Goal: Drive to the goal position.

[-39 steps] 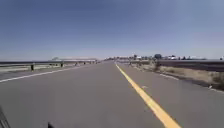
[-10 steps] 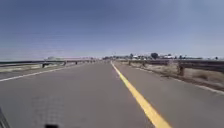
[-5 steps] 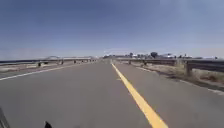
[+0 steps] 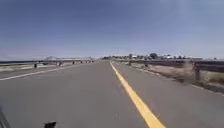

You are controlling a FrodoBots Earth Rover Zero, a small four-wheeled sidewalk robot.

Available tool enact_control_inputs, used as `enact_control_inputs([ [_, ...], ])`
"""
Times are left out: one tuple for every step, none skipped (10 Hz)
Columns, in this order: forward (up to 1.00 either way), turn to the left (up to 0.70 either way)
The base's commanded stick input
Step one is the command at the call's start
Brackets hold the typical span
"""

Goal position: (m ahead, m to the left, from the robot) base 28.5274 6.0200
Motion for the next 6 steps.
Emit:
enact_control_inputs([
  [0.85,0.0],
  [0.85,0.0],
  [0.85,0.0],
  [0.85,0.0],
  [0.85,0.0],
  [0.85,0.0],
])
